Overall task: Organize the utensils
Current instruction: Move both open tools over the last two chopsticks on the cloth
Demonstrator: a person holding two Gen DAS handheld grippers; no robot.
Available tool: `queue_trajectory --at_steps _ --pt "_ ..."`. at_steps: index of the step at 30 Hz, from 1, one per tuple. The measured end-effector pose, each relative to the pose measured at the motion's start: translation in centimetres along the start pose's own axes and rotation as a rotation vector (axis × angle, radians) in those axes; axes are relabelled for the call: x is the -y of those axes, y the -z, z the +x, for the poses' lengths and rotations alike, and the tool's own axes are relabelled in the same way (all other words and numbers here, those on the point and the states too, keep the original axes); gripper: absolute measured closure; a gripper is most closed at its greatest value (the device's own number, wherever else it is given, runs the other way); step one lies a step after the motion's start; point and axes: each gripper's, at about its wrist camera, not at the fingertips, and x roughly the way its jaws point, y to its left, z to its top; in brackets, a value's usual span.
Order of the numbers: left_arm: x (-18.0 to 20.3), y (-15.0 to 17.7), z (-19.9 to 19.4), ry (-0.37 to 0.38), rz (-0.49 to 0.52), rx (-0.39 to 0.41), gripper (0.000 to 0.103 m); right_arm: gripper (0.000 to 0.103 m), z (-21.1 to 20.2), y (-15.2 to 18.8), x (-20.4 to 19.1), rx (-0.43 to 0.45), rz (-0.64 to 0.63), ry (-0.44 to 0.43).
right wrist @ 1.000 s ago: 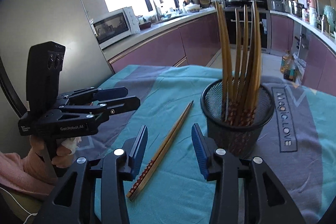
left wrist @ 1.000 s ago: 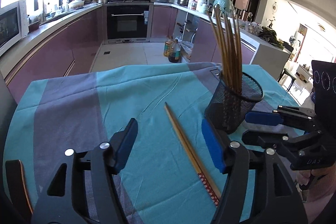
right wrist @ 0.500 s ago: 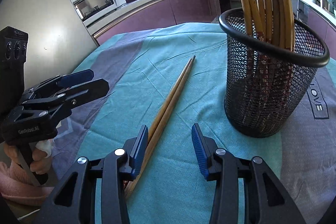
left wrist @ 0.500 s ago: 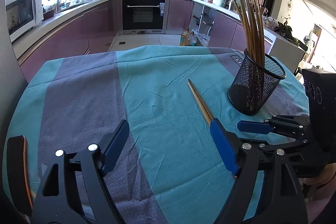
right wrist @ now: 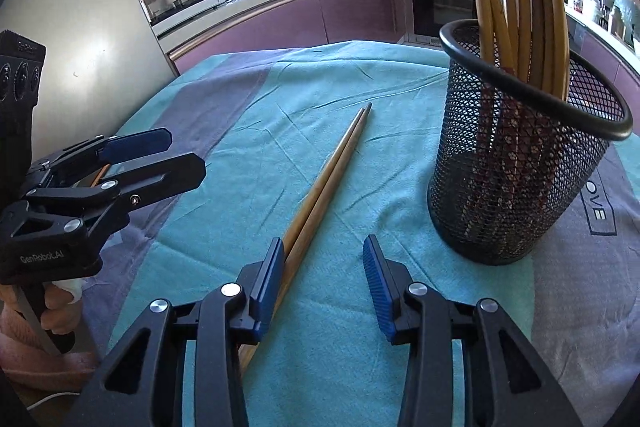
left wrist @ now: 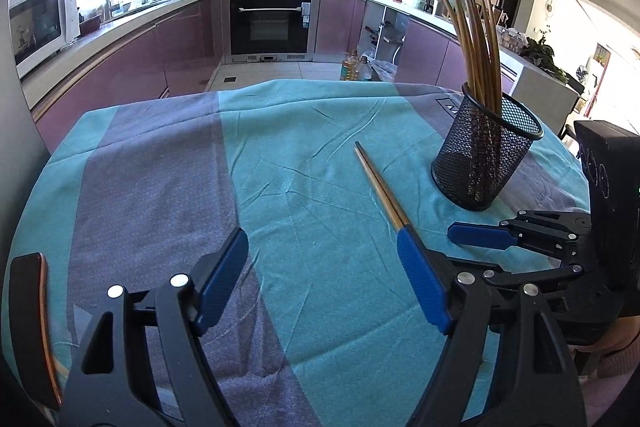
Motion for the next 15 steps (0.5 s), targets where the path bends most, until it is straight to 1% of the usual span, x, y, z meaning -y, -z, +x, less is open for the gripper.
queue_trajectory --at_steps 7,9,15 --pt "0.6 -0.1 0.6 0.008 0.016 -0.011 0.028 0.070 -0.3 0.1 0.5 -0.014 0.029 0.005" --pt "0.9 -0.2 0.9 0.021 0.027 -0.017 0.028 0.071 -0.4 0.2 0.7 -0.017 0.032 0.012" --pt "1.8 -0.5 2.4 0.049 0.056 -0.053 0.028 0.071 -0.5 0.3 1.1 -0.014 0.043 0.006"
